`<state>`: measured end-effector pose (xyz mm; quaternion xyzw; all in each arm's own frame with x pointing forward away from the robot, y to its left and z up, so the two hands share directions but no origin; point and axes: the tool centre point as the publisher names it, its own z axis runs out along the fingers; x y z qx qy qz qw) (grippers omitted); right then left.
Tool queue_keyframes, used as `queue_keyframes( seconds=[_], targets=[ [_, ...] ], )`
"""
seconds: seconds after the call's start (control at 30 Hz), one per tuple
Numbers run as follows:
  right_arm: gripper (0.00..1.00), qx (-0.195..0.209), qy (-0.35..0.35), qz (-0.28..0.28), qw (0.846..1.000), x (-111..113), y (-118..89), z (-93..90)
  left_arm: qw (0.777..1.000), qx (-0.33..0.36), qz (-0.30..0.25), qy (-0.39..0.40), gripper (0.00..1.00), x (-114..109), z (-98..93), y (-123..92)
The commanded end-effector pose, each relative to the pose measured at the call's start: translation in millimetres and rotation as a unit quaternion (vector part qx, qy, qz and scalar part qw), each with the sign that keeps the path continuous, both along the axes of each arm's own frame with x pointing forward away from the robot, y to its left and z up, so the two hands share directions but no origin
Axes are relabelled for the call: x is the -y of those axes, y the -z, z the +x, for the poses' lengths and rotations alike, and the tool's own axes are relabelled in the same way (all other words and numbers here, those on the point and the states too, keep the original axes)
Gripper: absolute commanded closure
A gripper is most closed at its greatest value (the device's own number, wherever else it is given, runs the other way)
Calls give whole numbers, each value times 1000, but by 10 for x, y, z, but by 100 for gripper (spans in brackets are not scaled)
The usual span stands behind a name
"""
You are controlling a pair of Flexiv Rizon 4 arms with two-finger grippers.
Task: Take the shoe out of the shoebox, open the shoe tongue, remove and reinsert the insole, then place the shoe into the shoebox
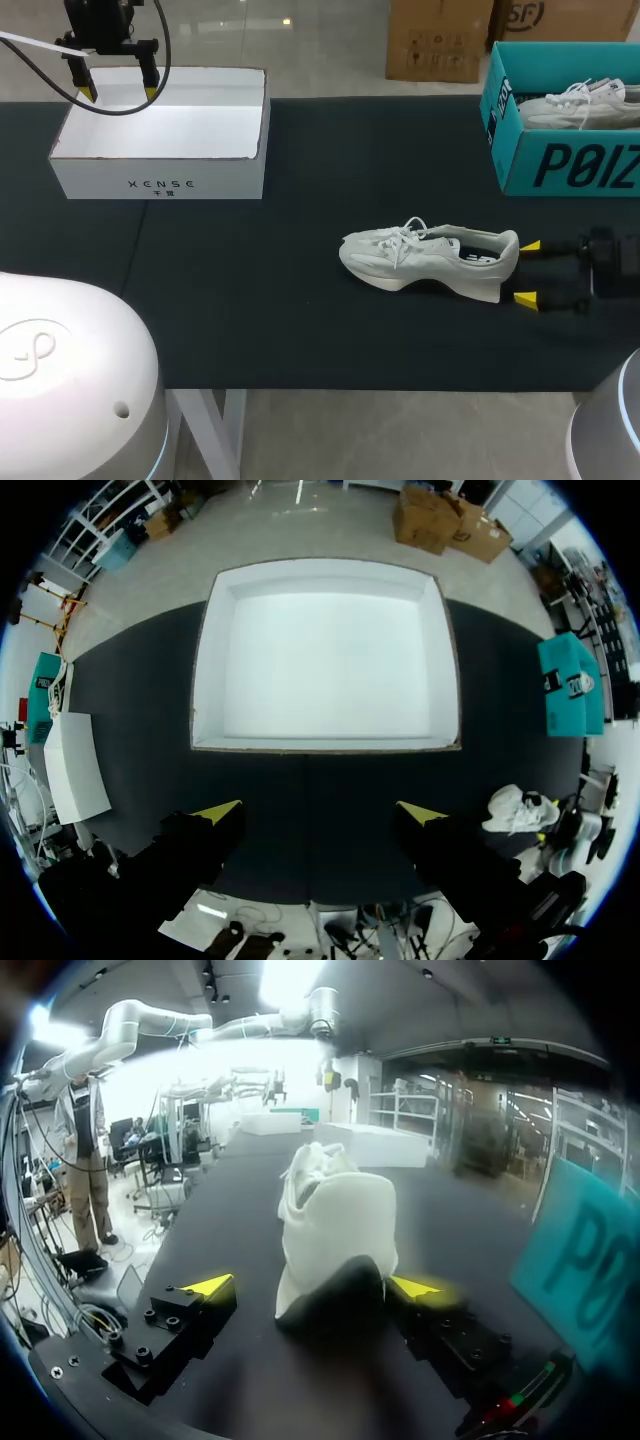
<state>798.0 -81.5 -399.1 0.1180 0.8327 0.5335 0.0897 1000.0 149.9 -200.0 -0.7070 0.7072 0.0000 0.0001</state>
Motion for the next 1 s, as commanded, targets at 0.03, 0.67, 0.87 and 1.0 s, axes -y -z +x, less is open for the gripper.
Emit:
queue_keyframes(
  seconds=[0.03, 0.67, 0.87, 1.0],
  targets=[
    [0, -2, -3, 1, 1000, -45, 75, 90, 1000, 0, 0, 0, 0, 0, 0, 0],
    [0, -4, -10, 18, 1000, -189, 213, 202, 1000, 0, 0, 0, 0, 0, 0, 0],
    [0, -5, -16, 19, 1000, -249, 246, 208, 1000, 0, 0, 0, 0, 0, 0, 0],
    [0, -5, -18, 21, 1000, -290, 272, 220, 1000, 0, 0, 0, 0, 0, 0, 0]
  ],
)
